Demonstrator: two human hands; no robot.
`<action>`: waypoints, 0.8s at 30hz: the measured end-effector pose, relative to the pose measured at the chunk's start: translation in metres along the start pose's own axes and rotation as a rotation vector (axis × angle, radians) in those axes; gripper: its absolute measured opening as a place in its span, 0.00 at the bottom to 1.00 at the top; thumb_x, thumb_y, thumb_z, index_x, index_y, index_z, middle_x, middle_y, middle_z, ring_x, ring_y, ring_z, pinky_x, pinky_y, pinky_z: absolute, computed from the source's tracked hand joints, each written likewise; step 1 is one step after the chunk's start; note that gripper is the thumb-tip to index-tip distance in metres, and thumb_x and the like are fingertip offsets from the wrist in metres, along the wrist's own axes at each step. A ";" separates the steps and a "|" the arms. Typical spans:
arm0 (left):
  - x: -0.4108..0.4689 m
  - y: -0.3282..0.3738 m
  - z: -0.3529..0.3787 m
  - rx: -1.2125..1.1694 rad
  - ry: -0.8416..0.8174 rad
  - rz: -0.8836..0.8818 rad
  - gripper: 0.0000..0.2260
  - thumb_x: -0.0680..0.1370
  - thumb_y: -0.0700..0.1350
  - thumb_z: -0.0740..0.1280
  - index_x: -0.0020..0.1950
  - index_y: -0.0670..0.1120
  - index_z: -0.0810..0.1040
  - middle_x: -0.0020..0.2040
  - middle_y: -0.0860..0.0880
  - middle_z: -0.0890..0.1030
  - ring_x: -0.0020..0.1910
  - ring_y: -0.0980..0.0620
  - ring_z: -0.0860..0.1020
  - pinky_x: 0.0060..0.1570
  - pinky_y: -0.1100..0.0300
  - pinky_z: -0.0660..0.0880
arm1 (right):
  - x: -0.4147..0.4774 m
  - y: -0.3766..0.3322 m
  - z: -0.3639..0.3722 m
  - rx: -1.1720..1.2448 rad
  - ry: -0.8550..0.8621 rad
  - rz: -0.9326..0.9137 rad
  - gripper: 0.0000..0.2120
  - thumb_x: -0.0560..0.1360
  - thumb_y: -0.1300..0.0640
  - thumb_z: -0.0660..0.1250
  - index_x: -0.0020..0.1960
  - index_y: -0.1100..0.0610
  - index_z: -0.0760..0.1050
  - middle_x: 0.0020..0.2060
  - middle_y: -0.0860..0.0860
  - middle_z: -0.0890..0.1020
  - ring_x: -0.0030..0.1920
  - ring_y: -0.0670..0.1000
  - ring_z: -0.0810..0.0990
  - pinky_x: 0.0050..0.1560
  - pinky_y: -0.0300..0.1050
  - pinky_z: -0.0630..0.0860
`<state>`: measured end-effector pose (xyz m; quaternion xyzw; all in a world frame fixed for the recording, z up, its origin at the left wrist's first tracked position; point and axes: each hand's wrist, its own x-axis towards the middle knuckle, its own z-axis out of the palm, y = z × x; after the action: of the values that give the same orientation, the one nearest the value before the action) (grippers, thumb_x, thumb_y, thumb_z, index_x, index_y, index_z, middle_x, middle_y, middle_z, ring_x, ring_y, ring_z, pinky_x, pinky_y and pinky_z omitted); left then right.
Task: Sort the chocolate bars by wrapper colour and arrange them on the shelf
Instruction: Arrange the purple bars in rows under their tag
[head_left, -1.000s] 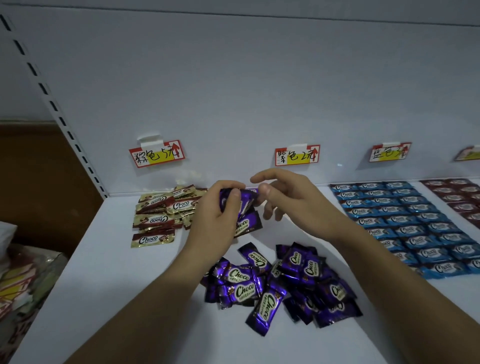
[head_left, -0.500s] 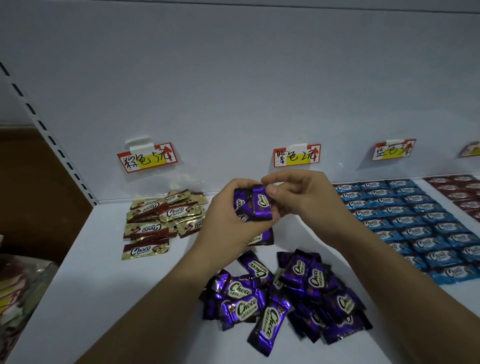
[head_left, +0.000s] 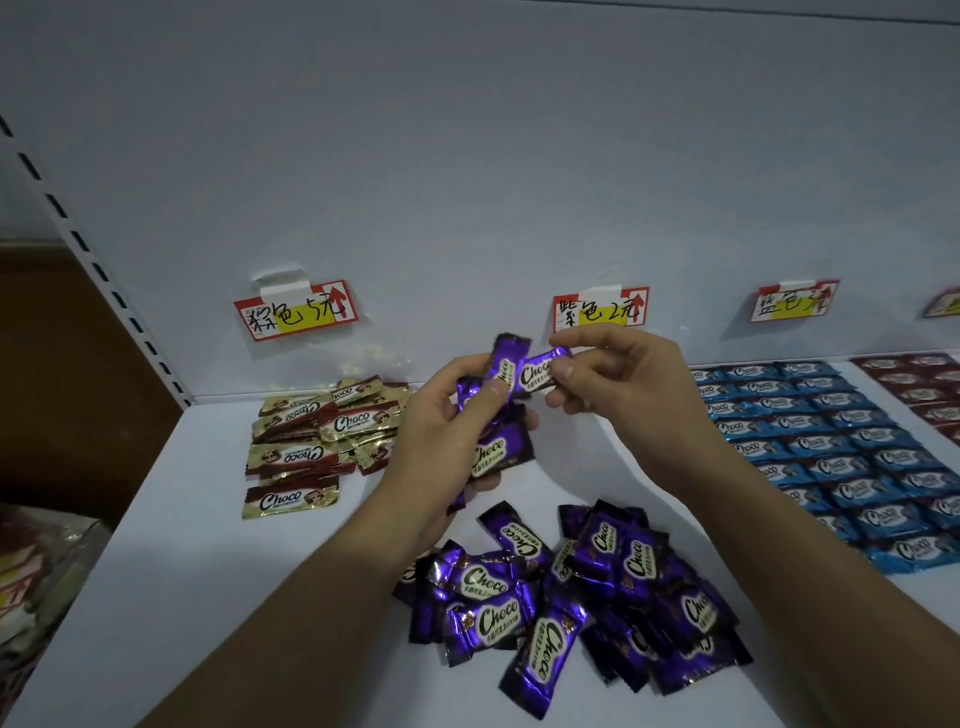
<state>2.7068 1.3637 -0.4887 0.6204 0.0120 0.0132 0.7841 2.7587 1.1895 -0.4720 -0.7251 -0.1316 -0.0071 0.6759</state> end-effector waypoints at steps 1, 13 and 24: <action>0.002 -0.001 -0.002 -0.042 0.011 -0.007 0.09 0.82 0.45 0.65 0.61 0.49 0.78 0.40 0.43 0.84 0.26 0.53 0.77 0.23 0.63 0.66 | 0.000 0.000 -0.002 0.005 0.009 0.006 0.12 0.76 0.65 0.71 0.59 0.60 0.80 0.37 0.57 0.86 0.39 0.52 0.86 0.40 0.41 0.81; 0.016 -0.018 -0.013 -0.104 0.089 -0.068 0.08 0.83 0.44 0.65 0.62 0.47 0.78 0.43 0.38 0.80 0.28 0.50 0.71 0.22 0.63 0.64 | 0.013 0.015 -0.015 -0.339 0.110 0.060 0.08 0.75 0.60 0.74 0.53 0.53 0.78 0.37 0.51 0.87 0.39 0.47 0.86 0.43 0.46 0.81; 0.020 -0.021 -0.013 -0.144 0.118 -0.110 0.08 0.84 0.43 0.63 0.62 0.43 0.77 0.43 0.38 0.78 0.26 0.52 0.72 0.21 0.63 0.63 | 0.030 0.058 -0.007 -0.944 0.282 -0.038 0.07 0.79 0.49 0.69 0.48 0.51 0.77 0.34 0.49 0.79 0.37 0.49 0.79 0.38 0.44 0.72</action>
<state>2.7265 1.3723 -0.5119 0.5591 0.0912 0.0076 0.8240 2.8003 1.1850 -0.5227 -0.9417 -0.0346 -0.1762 0.2846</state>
